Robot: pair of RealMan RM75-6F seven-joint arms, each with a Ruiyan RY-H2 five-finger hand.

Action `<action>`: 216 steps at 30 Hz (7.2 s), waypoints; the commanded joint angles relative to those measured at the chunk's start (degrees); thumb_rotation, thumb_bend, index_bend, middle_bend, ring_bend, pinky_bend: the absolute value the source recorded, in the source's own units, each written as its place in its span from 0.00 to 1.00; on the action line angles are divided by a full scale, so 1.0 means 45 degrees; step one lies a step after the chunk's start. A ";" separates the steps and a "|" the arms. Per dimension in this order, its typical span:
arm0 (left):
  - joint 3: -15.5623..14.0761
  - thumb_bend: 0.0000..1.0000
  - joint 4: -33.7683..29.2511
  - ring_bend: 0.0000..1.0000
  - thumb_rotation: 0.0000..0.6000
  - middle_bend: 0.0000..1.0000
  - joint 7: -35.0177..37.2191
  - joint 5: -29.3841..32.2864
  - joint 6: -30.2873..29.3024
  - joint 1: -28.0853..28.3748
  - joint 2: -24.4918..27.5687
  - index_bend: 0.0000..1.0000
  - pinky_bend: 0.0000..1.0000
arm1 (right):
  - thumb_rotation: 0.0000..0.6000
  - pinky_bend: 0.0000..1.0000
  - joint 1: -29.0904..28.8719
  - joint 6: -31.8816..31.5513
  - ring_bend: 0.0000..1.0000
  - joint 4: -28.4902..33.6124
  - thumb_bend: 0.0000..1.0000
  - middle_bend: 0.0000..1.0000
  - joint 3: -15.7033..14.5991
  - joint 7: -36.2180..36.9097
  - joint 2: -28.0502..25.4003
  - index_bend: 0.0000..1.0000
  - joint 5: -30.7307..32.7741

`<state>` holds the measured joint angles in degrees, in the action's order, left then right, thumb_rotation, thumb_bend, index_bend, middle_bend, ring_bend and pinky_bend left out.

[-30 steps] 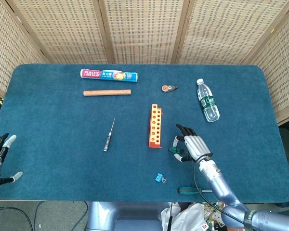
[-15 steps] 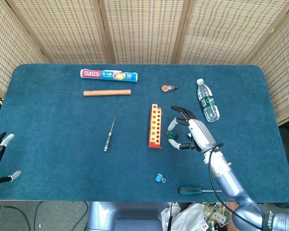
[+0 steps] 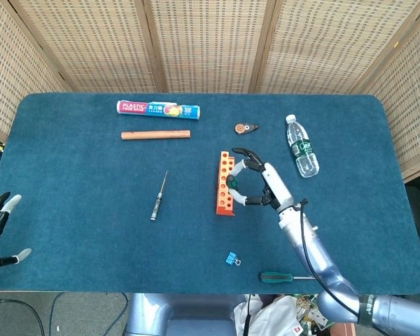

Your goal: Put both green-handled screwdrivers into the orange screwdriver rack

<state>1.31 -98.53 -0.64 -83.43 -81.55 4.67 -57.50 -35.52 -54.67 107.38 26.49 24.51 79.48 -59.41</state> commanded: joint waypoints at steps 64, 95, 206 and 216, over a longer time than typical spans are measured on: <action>0.0088 0.00 0.0051 0.00 1.00 0.00 -0.0209 0.0469 0.0386 0.0210 -0.0129 0.00 0.00 | 1.00 0.00 -0.0131 -0.0264 0.00 -0.5338 0.40 0.12 -0.1619 0.2715 0.3952 0.64 -0.1997; 0.0097 0.00 0.0052 0.00 1.00 0.00 -0.0297 0.0536 0.0378 0.0227 -0.0166 0.00 0.00 | 1.00 0.00 -0.0183 -0.0215 0.00 -0.6705 0.21 0.10 -0.2352 0.3888 0.4220 0.49 -0.3615; -0.0185 0.00 -0.0189 0.00 1.00 0.00 -0.0206 -0.0391 -0.0383 -0.0182 0.0026 0.00 0.00 | 1.00 0.00 0.3716 -0.2466 0.00 -0.3395 0.34 0.00 -0.6937 -0.4515 0.0343 0.57 -0.7178; -0.0179 0.00 -0.0192 0.00 1.00 0.00 0.0063 -0.0444 -0.0471 -0.0227 0.0137 0.00 0.00 | 1.00 0.00 0.3387 -0.3216 0.00 -0.1179 0.35 0.00 -0.5540 -0.2653 -0.1357 0.59 -0.6534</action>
<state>0.50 -99.40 -0.37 -85.43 -83.67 3.66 -56.90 -19.86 -68.37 100.65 0.26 11.46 74.66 -89.67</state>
